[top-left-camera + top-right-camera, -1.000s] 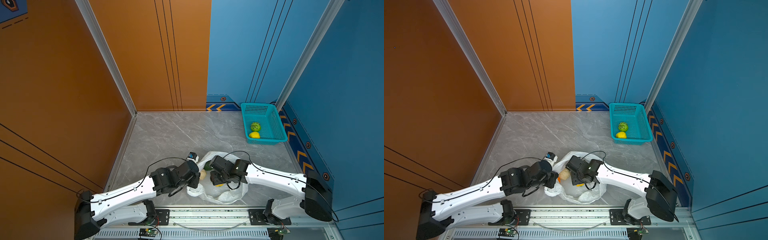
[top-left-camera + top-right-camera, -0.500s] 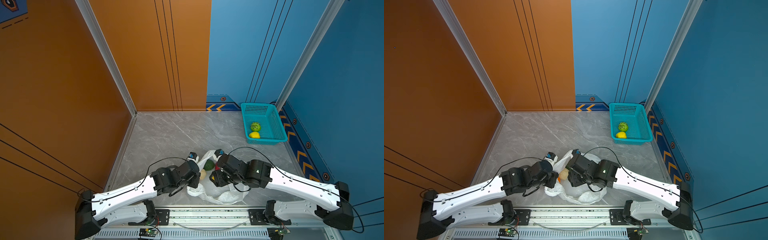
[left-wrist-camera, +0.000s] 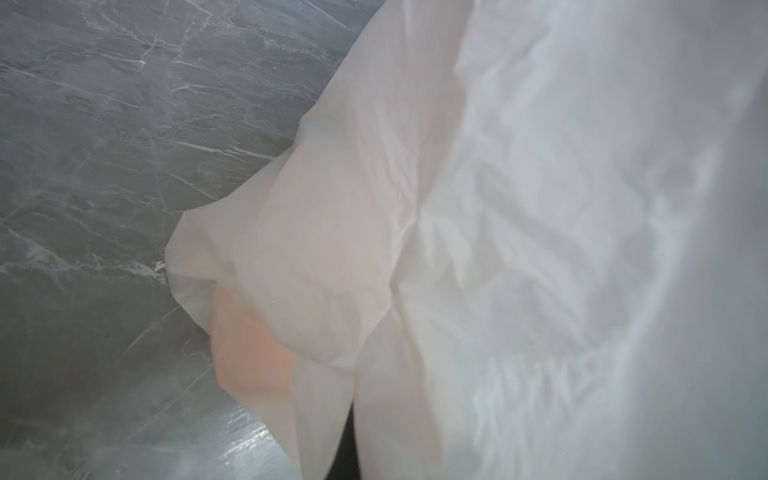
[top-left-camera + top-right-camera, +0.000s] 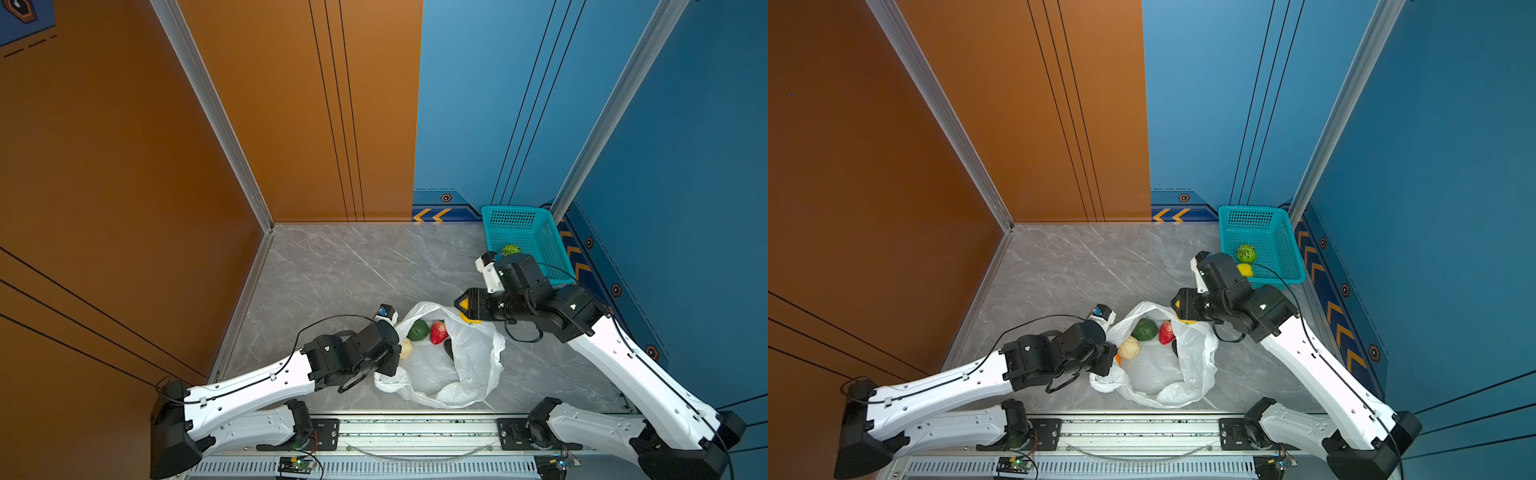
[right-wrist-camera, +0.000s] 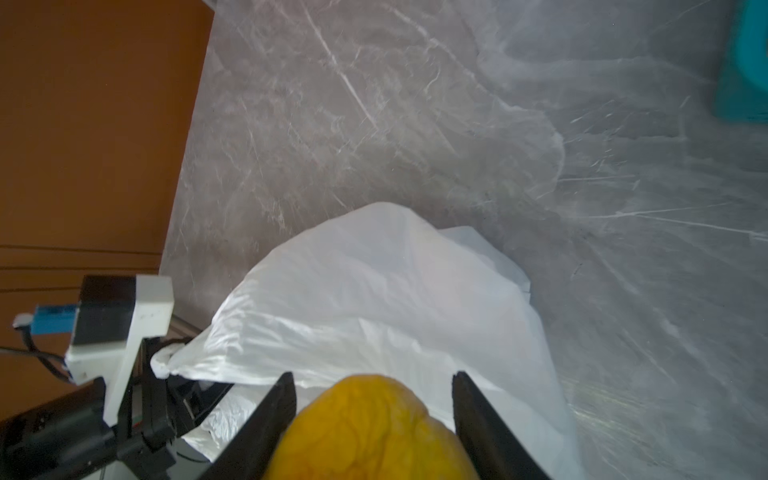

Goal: Untie the knot of the plastic bag and take out the fruit
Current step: 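Lift the mango-like fruit out and carry it over the teal basket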

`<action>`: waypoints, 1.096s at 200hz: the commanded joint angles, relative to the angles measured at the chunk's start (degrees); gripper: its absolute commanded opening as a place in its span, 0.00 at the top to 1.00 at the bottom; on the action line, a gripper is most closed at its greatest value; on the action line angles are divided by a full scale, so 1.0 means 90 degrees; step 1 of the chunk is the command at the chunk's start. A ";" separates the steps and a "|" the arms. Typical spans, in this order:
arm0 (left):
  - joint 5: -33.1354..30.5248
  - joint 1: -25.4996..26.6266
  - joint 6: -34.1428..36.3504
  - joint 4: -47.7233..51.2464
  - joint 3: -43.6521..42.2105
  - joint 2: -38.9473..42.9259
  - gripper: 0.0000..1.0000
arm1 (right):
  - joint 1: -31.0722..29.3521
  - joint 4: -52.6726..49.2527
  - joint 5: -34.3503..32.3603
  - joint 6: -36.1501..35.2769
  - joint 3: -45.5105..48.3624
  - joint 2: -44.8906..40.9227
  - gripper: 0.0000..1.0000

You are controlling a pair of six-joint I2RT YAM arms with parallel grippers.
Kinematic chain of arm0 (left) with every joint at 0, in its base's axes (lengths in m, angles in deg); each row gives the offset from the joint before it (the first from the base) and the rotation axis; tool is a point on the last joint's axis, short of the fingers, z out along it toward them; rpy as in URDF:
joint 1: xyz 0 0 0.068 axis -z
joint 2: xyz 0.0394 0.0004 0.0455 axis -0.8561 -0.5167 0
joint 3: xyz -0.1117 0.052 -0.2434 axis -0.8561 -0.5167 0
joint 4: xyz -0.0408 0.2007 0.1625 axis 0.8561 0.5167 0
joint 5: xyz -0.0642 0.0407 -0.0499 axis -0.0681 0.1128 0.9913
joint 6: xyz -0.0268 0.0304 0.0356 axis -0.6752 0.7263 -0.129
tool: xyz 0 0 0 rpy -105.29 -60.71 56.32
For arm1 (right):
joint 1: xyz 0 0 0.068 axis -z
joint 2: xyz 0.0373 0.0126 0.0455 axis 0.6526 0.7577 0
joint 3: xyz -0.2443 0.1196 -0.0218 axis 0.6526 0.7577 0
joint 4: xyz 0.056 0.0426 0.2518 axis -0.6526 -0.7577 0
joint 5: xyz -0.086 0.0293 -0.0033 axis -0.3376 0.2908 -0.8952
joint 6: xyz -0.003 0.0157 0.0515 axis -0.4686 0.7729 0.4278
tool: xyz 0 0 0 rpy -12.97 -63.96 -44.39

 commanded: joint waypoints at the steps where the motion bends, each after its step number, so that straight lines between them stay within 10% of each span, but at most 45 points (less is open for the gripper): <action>1: 0.0026 -0.0064 0.0084 -0.0052 0.0146 -0.0059 1.00 | 0.1129 -0.0231 0.0706 -0.0706 -0.0312 0.0130 0.58; 95: 0.0000 -0.0055 0.0113 -0.0111 0.0155 -0.0065 1.00 | 0.4290 0.1421 0.0471 -0.1060 -0.1355 0.2882 0.57; 219: -0.0086 -0.0092 0.0096 -0.0130 0.0162 0.0068 1.00 | 0.4544 0.1153 -0.0843 -0.1288 -0.3541 0.6350 0.43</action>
